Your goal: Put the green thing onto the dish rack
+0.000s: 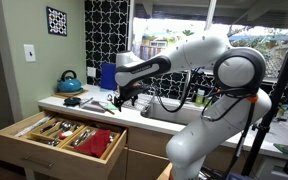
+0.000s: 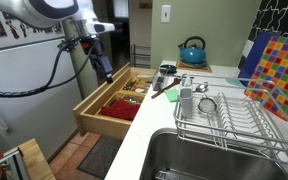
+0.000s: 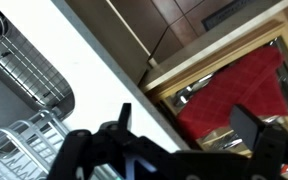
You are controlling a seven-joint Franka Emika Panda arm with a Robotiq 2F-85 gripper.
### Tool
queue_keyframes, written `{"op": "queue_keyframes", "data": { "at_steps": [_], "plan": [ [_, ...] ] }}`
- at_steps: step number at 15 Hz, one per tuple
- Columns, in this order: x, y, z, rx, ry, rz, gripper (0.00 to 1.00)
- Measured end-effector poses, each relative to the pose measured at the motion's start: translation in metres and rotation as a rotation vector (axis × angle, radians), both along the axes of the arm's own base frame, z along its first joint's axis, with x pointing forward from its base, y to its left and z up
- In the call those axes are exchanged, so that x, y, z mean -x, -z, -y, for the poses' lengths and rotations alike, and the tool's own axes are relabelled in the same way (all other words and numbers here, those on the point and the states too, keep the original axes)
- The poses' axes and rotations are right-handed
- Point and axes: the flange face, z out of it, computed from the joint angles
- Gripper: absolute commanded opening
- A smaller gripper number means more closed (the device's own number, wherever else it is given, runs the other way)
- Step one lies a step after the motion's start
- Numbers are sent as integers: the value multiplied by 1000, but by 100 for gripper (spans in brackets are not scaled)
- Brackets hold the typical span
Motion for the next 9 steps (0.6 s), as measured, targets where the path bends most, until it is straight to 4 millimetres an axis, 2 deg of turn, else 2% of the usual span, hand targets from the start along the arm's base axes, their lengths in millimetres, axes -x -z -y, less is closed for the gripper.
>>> {"op": "queue_keyframes", "data": {
  "at_steps": [2,5,7,9],
  "plan": [
    [-25,-7,36,-13,106,60,100],
    [-63,-8,74,-7,245,175,100],
    [-85,-1,87,-7,301,229,100],
    [-95,5,89,-11,318,232,100]
  ]
}}
